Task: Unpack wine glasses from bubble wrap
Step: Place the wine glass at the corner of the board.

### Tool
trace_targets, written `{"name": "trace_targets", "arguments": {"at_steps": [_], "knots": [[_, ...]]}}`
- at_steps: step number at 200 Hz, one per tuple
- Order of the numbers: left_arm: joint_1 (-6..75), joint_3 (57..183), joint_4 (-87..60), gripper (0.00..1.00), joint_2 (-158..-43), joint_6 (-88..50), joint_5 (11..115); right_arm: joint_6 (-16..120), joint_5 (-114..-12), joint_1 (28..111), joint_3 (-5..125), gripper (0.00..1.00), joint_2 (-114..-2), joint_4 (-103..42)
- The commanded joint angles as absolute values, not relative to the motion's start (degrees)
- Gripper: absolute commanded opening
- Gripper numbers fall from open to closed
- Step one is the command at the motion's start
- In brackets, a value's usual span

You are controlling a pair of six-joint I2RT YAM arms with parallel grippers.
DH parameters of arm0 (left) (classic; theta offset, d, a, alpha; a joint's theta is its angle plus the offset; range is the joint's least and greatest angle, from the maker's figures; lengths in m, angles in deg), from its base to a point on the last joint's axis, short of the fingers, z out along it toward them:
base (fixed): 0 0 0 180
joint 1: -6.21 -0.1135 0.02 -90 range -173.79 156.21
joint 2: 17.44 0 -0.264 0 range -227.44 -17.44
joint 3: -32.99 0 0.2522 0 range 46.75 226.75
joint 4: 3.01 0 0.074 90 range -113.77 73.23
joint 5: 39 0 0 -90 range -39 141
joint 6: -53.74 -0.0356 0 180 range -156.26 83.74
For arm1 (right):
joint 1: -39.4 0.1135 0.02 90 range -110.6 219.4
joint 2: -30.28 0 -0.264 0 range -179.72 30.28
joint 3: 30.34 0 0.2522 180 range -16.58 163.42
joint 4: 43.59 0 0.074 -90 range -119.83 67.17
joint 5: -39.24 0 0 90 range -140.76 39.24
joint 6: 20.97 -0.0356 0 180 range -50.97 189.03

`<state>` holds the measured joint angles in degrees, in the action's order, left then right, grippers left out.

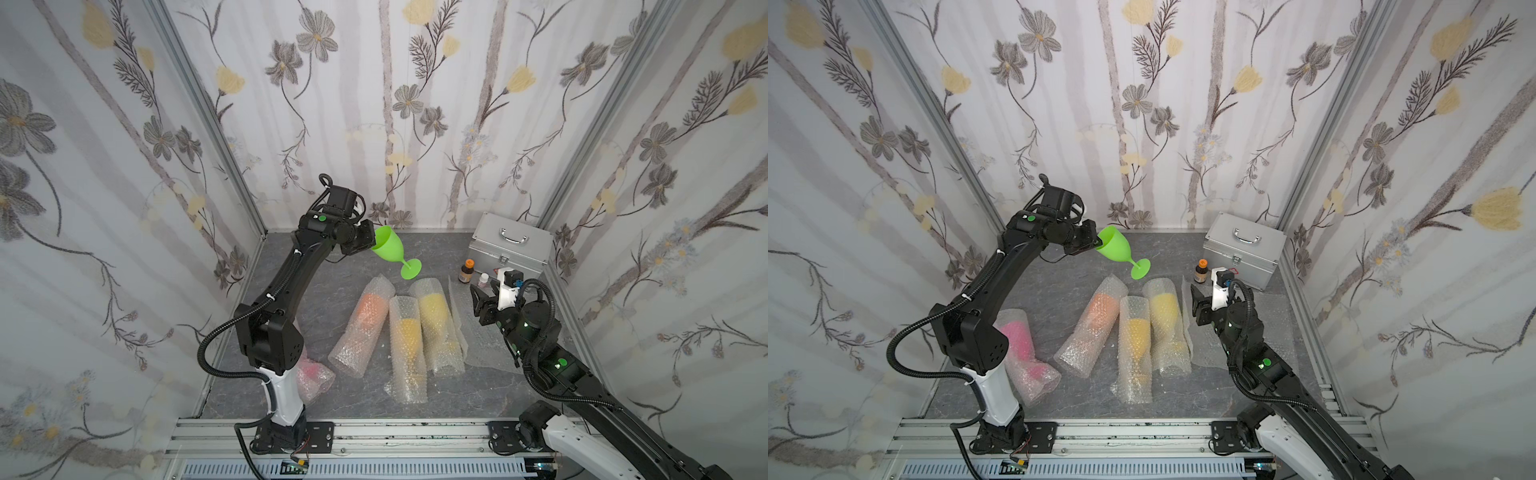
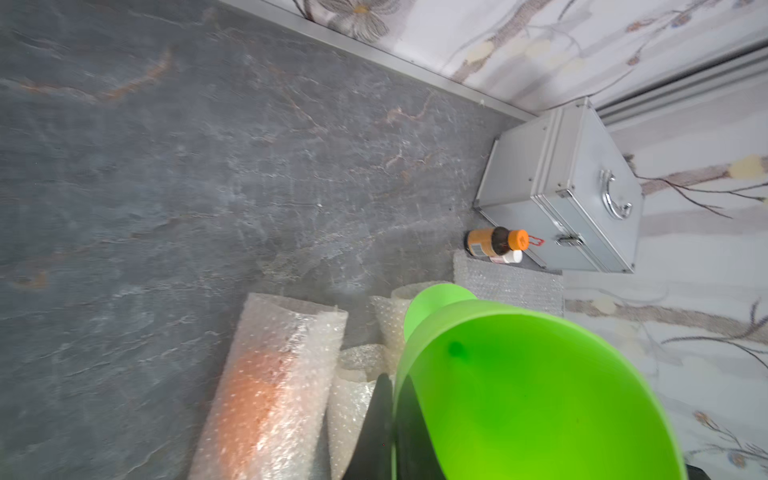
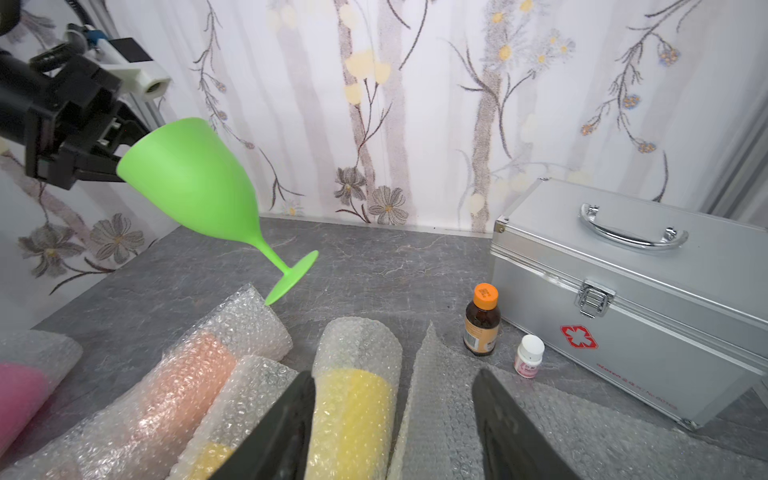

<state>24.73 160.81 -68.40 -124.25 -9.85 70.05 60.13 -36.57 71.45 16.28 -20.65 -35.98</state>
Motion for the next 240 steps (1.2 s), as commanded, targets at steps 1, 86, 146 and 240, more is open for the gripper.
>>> {"name": "trace_targets", "arguments": {"at_steps": [1, 86, 146, 240], "knots": [[22.36, 162.62, -73.57, 0.01, -123.97, -14.51, 61.43, 55.02, -38.33, 69.21, 16.03, 0.61, -20.82, -36.47], [10.6, 169.6, -78.72, 0.03, -131.28, -20.06, 45.13, 49.2, -46.4, 61.8, 19.6, 0.64, -29.35, -35.44], [1.7, 177.03, -78.26, 0.02, -142.08, -17.54, 45.31, 49.49, -48.98, 59.45, 21.3, 0.63, -35.24, -38.12], [-2.68, 198.05, -84.25, 0.02, -159.3, -15.88, 37.81, 48.75, -51.68, 58.28, 24.54, 0.62, -43.31, -38.8]]}}
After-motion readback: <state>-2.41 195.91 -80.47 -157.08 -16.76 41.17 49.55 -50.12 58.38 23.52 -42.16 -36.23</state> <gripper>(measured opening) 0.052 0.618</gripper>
